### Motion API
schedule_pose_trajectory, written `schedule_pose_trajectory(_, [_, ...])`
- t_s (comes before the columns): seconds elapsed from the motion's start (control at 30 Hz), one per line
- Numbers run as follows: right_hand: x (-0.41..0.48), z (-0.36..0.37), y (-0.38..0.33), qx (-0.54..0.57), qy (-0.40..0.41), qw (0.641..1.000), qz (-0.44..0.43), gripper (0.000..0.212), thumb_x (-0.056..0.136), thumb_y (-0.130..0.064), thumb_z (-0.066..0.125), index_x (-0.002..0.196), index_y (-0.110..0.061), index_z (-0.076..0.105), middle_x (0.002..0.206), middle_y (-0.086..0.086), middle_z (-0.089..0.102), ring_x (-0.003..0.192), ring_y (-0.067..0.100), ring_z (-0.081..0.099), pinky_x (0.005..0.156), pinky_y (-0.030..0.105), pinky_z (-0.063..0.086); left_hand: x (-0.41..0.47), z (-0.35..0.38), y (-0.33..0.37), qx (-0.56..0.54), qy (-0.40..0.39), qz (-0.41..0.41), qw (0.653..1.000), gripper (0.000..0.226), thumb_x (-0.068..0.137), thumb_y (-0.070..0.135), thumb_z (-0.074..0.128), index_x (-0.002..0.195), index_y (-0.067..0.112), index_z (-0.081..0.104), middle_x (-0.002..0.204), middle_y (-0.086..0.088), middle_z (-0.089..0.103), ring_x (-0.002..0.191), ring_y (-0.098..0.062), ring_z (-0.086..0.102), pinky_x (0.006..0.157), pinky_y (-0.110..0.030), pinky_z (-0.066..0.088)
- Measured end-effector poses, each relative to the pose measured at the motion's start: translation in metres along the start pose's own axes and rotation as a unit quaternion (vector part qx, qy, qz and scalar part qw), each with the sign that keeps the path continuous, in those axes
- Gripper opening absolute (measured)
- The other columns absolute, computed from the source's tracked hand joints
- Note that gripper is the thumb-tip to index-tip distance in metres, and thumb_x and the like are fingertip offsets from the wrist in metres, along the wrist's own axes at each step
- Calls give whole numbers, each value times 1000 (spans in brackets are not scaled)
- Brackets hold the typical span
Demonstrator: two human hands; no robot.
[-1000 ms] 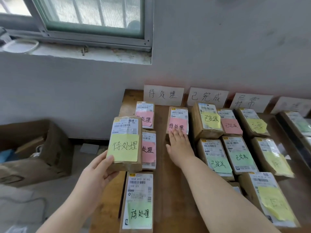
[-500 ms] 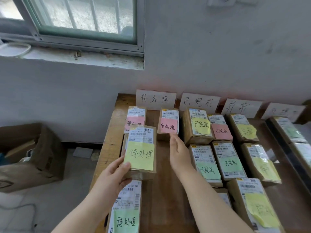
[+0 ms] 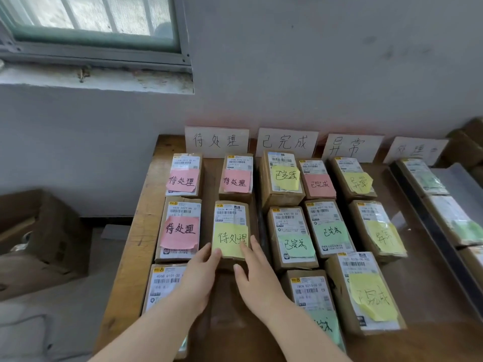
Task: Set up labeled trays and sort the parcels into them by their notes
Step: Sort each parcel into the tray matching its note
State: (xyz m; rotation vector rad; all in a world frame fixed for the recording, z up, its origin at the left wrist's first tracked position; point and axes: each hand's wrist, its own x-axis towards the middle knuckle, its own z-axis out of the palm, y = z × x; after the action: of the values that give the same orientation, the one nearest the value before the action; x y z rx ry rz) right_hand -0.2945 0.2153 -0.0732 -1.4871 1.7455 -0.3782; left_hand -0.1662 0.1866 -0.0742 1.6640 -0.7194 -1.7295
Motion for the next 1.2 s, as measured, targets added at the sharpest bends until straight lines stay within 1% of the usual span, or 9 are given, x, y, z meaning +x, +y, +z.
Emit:
schedule_pose_trajectory(0.13, [5,7,6,-42,-8,999,-5,57,101,-33,37,153,-24,13,159,-7,-17,145,8,-15,116,25,2,18,8,-4,92,22,15,995,42,100,18,46,142,22,44,133,0,57,122,-16,50,104,-36,42])
schedule_pose_trajectory(0.4, [14,0,3,-56,24,998,-21,57,102,-36,34,152,-23,13,160,-5,-13,145,7,-15,116,25,1,17,11,10,182,-15,44,982,46,101,22,42,147,25,37,145,4,46,134,-15,39,106,-28,31])
schedule_pose_trajectory(0.6, [4,-13,-9,-87,57,994,-36,57,102,-39,32,152,-22,12,160,-6,-7,145,5,-10,114,21,1,-1,7,22,412,-75,225,880,53,102,20,39,152,22,20,158,7,20,145,-6,11,112,-19,13])
schedule_pose_trajectory(0.83, [-30,-37,-21,-149,103,982,-50,61,101,-41,33,153,-26,4,160,-8,-9,145,5,-14,115,23,-2,-26,2,35,651,-49,363,665,57,103,30,27,153,25,-2,161,5,-3,147,-11,-8,117,-26,-4])
schedule_pose_trajectory(0.93, [-52,-54,-16,-173,116,977,-47,62,101,-43,30,152,-26,0,160,-8,-11,144,5,-17,119,26,0,-44,6,34,663,-14,377,647,55,103,34,22,152,27,-2,160,5,-1,147,-12,-8,117,-27,-6])
schedule_pose_trajectory(1.0, [-68,-67,-9,-175,123,976,-47,62,101,-43,29,152,-25,0,160,-9,-11,143,3,-17,119,25,1,-57,14,31,673,15,411,615,51,102,36,21,152,24,17,158,1,18,146,-14,7,116,-29,4])
schedule_pose_trajectory(1.07, [-86,-80,2,-168,133,976,-49,62,100,-45,28,152,-27,0,159,-10,-11,140,-1,-19,116,23,1,-75,27,27,668,30,411,619,60,95,44,10,148,24,30,153,0,33,142,-14,18,113,-30,10])
schedule_pose_trajectory(1.13, [-106,-94,17,-167,138,975,-47,62,100,-47,27,152,-28,-2,159,-11,-12,136,-3,-20,114,21,-1,-90,46,17,671,13,407,620,72,85,50,-10,152,28,5,159,4,9,147,-13,3,114,-29,-3])
schedule_pose_trajectory(1.2, [-129,-110,35,-166,146,974,-42,64,99,-48,27,152,-26,-2,159,-10,-11,138,-2,-19,112,20,-2,-110,69,8,681,4,386,622,60,93,50,-7,150,31,-9,160,6,-4,147,-12,-9,116,-30,-8])
